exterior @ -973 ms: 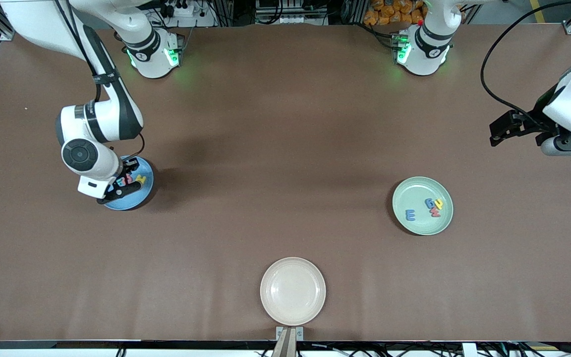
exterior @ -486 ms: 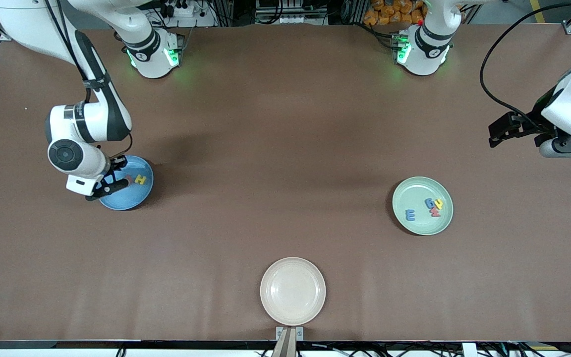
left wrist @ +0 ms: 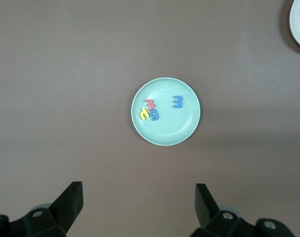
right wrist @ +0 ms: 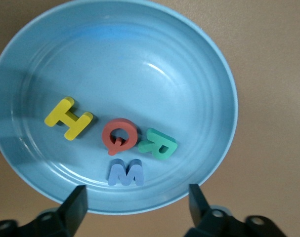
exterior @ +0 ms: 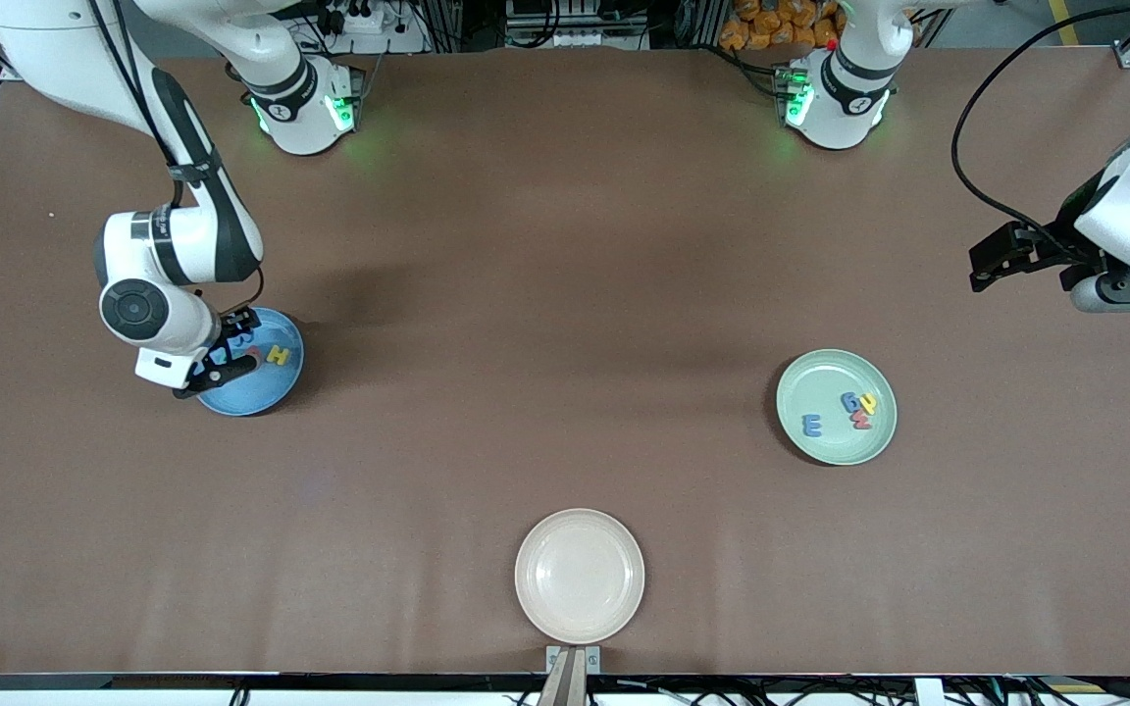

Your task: Sort uppercase to blue plate, lowercase to green plate

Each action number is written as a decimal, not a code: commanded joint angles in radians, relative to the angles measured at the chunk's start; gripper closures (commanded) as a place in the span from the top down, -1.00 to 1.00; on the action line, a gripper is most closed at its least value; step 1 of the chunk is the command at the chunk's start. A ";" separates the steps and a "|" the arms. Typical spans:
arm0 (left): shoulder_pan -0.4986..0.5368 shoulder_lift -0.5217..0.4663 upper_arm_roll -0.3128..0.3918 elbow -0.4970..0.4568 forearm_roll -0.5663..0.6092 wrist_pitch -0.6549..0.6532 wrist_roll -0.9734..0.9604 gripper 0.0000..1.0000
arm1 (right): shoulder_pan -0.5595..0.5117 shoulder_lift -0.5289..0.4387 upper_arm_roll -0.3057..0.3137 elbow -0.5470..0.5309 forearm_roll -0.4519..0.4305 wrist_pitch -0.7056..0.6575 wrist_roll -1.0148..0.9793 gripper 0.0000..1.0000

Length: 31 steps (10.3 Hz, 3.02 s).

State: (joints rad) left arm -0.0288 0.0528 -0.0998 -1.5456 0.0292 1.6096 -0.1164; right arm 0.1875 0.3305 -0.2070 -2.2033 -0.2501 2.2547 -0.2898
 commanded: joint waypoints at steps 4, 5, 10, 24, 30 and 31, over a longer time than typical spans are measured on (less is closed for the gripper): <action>0.001 0.004 0.000 0.012 0.015 -0.016 0.018 1.00 | -0.039 -0.123 0.095 0.158 0.023 -0.382 0.107 1.00; 0.000 0.004 0.000 0.012 0.015 -0.014 0.018 1.00 | -0.039 -0.155 0.119 0.202 0.025 -0.474 0.109 1.00; 0.000 0.004 0.000 0.012 0.015 -0.013 0.015 1.00 | -0.135 -0.263 0.228 0.465 0.052 -0.740 0.132 1.00; 0.003 0.004 0.000 0.015 0.017 -0.008 0.015 1.00 | -0.177 -0.275 0.078 0.712 0.319 -0.629 0.106 1.00; 0.004 0.004 0.000 0.013 0.017 -0.007 0.015 1.00 | -0.172 -0.297 0.075 0.721 0.299 -0.742 0.297 1.00; 0.004 0.004 0.000 0.015 0.017 -0.007 0.015 1.00 | -0.172 -0.301 0.077 0.721 0.279 -0.747 0.298 1.00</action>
State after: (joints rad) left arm -0.0259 0.0562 -0.0990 -1.5450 0.0293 1.6100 -0.1164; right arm 0.0255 0.0483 -0.1381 -1.4828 0.0489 1.5313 -0.0224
